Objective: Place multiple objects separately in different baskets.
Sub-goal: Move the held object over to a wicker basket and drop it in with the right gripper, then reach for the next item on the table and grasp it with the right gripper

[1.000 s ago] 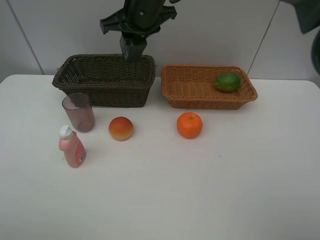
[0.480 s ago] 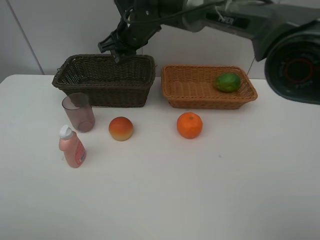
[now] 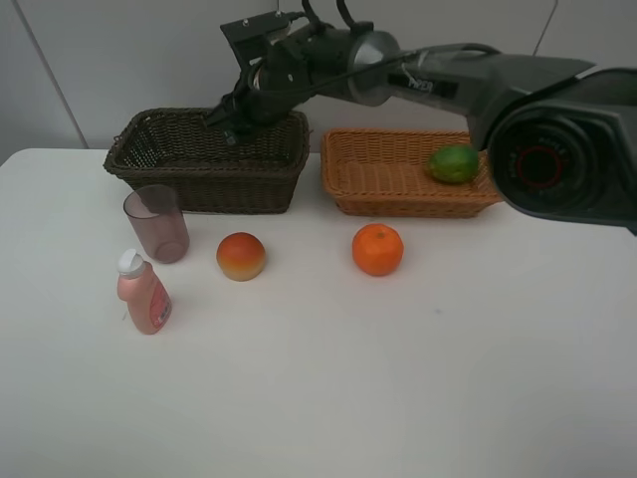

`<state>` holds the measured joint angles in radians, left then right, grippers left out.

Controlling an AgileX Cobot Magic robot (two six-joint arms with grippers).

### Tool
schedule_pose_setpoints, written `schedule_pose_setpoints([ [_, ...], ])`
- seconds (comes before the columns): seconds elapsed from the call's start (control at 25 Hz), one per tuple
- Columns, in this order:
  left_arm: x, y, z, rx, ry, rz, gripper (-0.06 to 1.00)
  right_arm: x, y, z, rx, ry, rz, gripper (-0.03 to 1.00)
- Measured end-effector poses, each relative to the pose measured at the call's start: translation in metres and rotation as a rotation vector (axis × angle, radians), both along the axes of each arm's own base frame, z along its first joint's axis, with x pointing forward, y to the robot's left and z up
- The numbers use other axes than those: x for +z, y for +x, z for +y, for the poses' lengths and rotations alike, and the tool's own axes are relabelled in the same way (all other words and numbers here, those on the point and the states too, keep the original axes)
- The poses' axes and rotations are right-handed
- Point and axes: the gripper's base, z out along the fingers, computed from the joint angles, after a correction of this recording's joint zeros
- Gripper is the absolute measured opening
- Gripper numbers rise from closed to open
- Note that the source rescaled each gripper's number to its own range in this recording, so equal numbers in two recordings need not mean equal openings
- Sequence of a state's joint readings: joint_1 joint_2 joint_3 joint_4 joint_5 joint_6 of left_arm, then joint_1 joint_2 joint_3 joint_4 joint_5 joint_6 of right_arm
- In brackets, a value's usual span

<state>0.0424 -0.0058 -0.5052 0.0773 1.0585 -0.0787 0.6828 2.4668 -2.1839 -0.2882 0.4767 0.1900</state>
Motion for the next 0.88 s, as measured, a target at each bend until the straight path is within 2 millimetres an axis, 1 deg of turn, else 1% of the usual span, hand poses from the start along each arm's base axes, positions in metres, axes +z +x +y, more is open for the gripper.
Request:
schedule_pose_setpoints([
  [0.12, 0.0, 0.0, 0.0, 0.0, 0.0, 0.0, 1.0, -0.0007, 0.0001, 0.0001, 0.0, 0.0, 0.0, 0.01],
  [0.16, 0.0, 0.0, 0.0, 0.0, 0.0, 0.0, 1.0, -0.0005, 0.0002, 0.0002, 0.001, 0.001, -0.001, 0.07],
  [0.2, 0.0, 0.0, 0.0, 0.0, 0.0, 0.0, 1.0, 0.0001, 0.0004, 0.0007, 0.003, 0.007, -0.008, 0.16],
  [0.28, 0.0, 0.0, 0.0, 0.0, 0.0, 0.0, 1.0, 0.0009, 0.0006, 0.0013, 0.005, 0.017, -0.012, 0.47],
  [0.32, 0.0, 0.0, 0.0, 0.0, 0.0, 0.0, 1.0, 0.0022, 0.0007, 0.0015, 0.006, 0.021, -0.015, 0.6],
  [0.4, 0.0, 0.0, 0.0, 0.0, 0.0, 0.0, 1.0, 0.0025, 0.0006, 0.0017, 0.004, 0.025, -0.013, 0.71],
  [0.52, 0.0, 0.0, 0.0, 0.0, 0.0, 0.0, 1.0, 0.0018, 0.0003, 0.0013, 0.001, 0.02, -0.004, 0.76],
  [0.88, 0.0, 0.0, 0.0, 0.0, 0.0, 0.0, 1.0, 0.0009, -0.0009, 0.002, -0.008, 0.044, 0.023, 0.78],
])
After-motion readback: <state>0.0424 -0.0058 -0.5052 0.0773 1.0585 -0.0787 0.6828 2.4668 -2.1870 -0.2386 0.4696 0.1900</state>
